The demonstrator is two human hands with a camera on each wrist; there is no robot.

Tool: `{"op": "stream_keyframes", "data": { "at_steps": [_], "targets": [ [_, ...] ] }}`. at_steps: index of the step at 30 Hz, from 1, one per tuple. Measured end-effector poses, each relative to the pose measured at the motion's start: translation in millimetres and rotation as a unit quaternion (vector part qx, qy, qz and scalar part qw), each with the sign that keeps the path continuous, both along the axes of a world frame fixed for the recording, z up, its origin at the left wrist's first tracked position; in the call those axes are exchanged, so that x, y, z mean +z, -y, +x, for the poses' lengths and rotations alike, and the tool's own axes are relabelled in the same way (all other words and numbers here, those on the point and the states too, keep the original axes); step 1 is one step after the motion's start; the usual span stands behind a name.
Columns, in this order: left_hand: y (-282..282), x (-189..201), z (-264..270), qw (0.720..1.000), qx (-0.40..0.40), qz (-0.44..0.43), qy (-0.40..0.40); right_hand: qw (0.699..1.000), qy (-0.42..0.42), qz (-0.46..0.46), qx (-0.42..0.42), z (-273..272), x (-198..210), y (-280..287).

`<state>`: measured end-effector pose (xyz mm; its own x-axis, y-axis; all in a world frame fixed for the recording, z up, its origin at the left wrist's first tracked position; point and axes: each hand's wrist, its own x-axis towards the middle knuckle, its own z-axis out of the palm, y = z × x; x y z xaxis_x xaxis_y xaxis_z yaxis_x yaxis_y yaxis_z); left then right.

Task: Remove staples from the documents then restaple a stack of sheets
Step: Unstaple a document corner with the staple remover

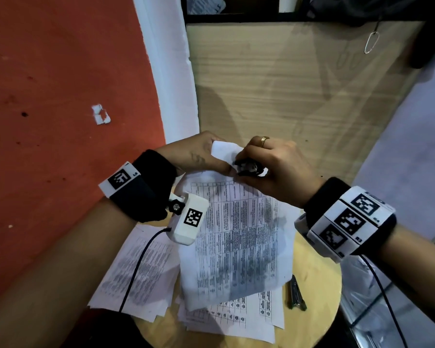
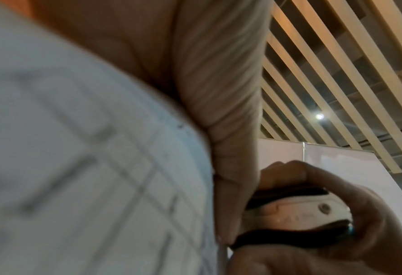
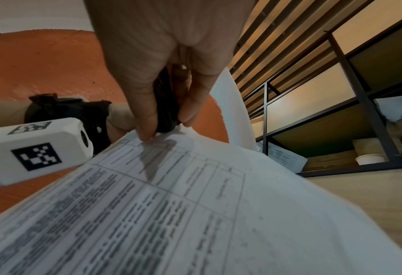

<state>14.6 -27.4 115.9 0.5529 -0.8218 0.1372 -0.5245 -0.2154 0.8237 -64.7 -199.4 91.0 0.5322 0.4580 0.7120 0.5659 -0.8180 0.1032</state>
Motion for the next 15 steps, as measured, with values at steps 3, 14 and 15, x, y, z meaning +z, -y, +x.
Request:
{"op": "stream_keyframes", "data": {
  "at_steps": [3, 14, 15],
  "targets": [
    [-0.4, -1.4, -1.3, 0.999, -0.007, -0.026, -0.024, 1.0, -0.012, 0.023, -0.001, 1.6, -2.0, 2.9],
    [5.1, -6.6, -10.9, 0.992, 0.012, -0.115, -0.044, 0.968, -0.03, 0.248, 0.033, -7.0, -8.3, 5.4],
    [5.1, -6.8, -11.5, 0.991, 0.011, -0.121, -0.048, 0.965, -0.03, 0.257, 0.032, -8.1, -8.5, 5.2]
  ]
}}
